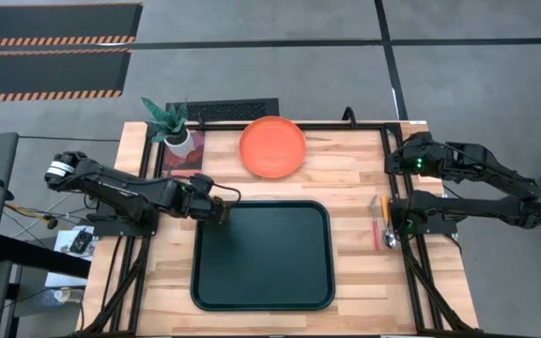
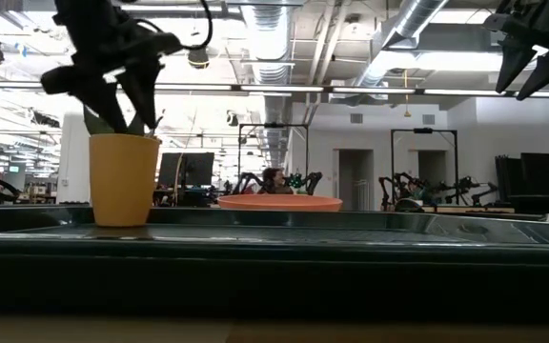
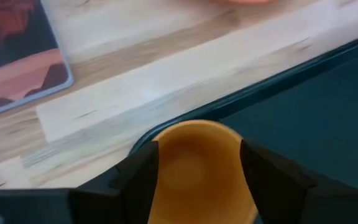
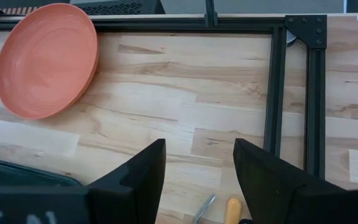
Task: Pick and place plate/cup/fork/spoon on tray
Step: Put the orange plate on the black serving tray, then put the pink fork on the black serving tray
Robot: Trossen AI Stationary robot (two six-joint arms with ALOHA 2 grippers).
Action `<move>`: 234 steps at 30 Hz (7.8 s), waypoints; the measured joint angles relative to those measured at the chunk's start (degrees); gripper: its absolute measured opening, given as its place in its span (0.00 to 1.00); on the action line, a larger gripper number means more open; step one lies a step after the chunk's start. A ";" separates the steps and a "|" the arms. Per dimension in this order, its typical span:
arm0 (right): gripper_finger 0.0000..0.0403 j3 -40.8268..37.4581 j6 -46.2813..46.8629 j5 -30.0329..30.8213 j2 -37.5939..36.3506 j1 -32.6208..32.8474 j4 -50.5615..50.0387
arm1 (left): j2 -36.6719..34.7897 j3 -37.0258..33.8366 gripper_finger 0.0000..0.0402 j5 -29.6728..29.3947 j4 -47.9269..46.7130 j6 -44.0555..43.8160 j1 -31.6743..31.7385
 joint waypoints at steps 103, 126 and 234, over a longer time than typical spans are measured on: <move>0.53 0.02 -2.99 1.38 0.00 0.07 -0.42 | 21.30 17.89 0.00 24.02 33.80 18.69 27.94; 0.53 0.02 -3.16 1.38 -0.02 0.07 -0.47 | 8.27 17.91 0.00 7.19 -7.03 -42.24 -25.03; 0.37 -11.74 37.53 -25.48 36.21 35.21 8.31 | -17.64 -5.13 0.46 4.98 -7.67 -43.47 -29.01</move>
